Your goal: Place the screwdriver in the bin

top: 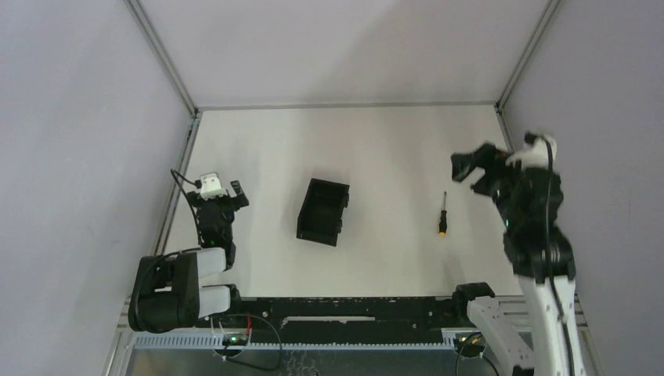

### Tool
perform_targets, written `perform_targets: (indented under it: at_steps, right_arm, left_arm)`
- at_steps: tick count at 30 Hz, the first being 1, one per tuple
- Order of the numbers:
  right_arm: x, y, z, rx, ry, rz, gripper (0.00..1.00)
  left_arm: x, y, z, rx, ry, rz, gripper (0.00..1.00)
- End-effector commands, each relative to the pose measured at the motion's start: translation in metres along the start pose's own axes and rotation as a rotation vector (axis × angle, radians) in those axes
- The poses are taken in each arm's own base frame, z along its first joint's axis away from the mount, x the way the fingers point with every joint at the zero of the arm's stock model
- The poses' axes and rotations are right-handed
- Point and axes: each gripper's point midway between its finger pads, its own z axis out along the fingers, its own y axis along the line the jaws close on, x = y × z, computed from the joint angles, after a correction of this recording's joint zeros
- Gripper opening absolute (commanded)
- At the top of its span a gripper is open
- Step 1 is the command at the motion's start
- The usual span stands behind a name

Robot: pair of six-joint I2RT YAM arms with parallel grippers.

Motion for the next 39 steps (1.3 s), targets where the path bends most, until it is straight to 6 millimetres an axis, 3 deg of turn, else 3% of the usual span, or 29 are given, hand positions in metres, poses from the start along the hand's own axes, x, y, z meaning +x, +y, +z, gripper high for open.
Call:
perform_targets:
  at_steps: [1, 5, 10, 17, 22, 27, 31, 32, 34, 39]
  right_arm:
    - [0.026, -0.036, 0.038, 0.268, 0.388, -0.140, 0.98]
    - [0.069, -0.061, 0.061, 0.397, 0.677, -0.158, 1.00]
    - [0.134, -0.092, 0.086, 0.444, 0.848, -0.116, 0.98]
    - [0.223, -0.136, 0.097, 0.511, 1.073, -0.103, 0.79]
    - [0.255, -0.155, 0.103, 0.526, 1.142, -0.108, 0.66]
    - [0.270, -0.172, 0.105, 0.569, 1.179, -0.147, 0.49]
    - [0.267, -0.172, 0.105, 0.570, 1.189, -0.160, 0.06]
    - [0.261, -0.170, 0.105, 0.570, 1.180, -0.162, 0.00]
    - [0.245, -0.165, 0.105, 0.572, 1.165, -0.172, 0.00]
    - [0.179, -0.134, 0.096, 0.552, 1.095, -0.175, 0.00]
  left_arm:
    - [-0.028, -0.003, 0.009, 0.004, -0.081, 0.003, 1.00]
    - [-0.028, -0.003, 0.009, 0.003, -0.081, 0.003, 1.00]
    - [-0.028, -0.003, 0.010, 0.003, -0.081, 0.003, 1.00]
    - [-0.028, -0.003, 0.009, 0.003, -0.081, 0.003, 1.00]
    - [-0.028, -0.003, 0.009, 0.003, -0.080, 0.003, 1.00]
    - [-0.028, -0.003, 0.010, 0.004, -0.081, 0.003, 1.00]
    - [-0.028, -0.003, 0.009, 0.004, -0.080, 0.003, 1.00]
    - [-0.028, -0.003, 0.009, 0.003, -0.081, 0.003, 1.00]
    - [-0.028, -0.003, 0.009, 0.003, -0.080, 0.004, 1.00]
    - [-0.028, -0.003, 0.009, 0.003, -0.081, 0.003, 1.00]
